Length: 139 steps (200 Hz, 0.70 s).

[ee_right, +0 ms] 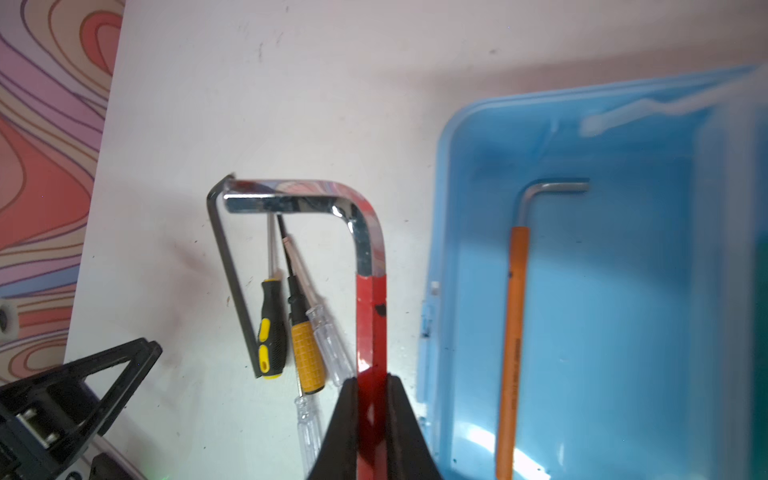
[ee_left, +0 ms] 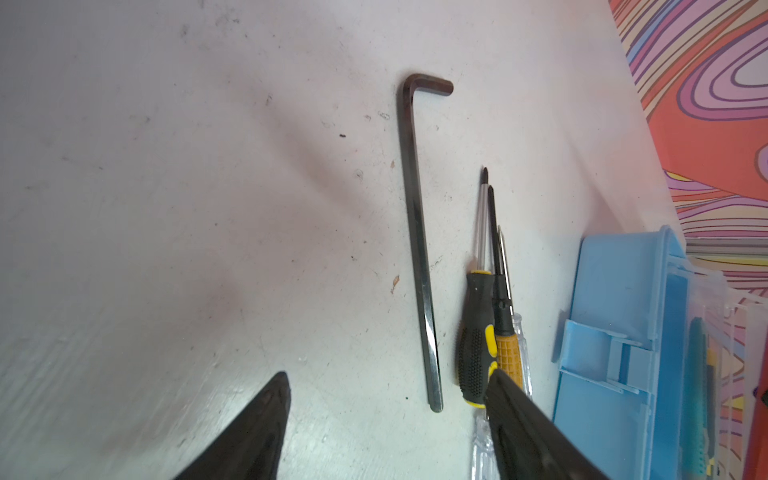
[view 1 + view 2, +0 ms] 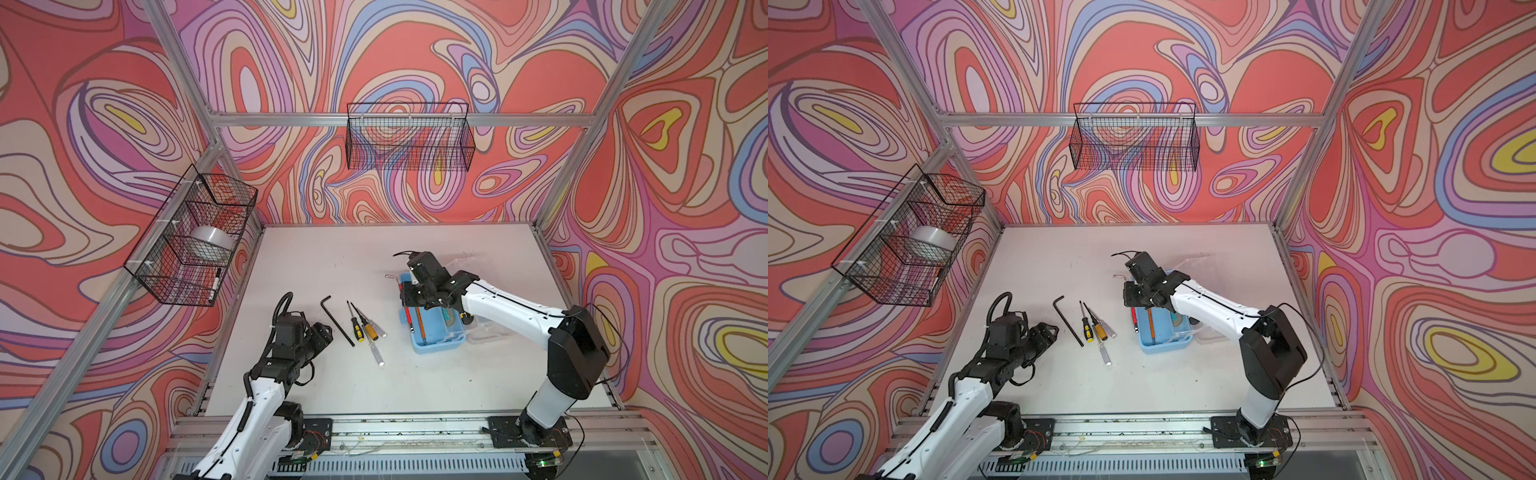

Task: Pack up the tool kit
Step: 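Carry the red hex key over the blue box and lower it inside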

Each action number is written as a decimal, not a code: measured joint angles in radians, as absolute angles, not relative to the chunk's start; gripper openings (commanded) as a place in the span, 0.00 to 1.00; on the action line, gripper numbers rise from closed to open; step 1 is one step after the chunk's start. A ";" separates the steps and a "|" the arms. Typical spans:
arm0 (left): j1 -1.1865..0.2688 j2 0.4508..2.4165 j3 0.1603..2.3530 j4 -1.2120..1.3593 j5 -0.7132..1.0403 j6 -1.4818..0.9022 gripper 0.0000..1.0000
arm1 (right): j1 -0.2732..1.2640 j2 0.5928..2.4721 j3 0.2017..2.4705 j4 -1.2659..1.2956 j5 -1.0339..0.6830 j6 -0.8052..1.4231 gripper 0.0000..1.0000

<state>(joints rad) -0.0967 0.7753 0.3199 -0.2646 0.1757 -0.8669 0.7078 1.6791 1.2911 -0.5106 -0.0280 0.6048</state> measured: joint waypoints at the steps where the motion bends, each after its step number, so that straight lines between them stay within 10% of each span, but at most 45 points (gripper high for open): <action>1: -0.097 0.777 0.320 -0.263 0.176 -0.867 0.74 | 0.706 1.677 1.289 -0.511 -0.027 0.604 0.00; 139: -0.097 0.851 0.326 -0.208 0.183 -0.849 0.74 | 0.643 1.819 1.195 -0.484 0.049 0.593 0.05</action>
<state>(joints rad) -0.0967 0.8513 0.3256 -0.2085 0.1833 -0.8490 0.6434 1.8194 1.1954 -0.4835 0.0486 0.5930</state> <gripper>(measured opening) 0.738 0.105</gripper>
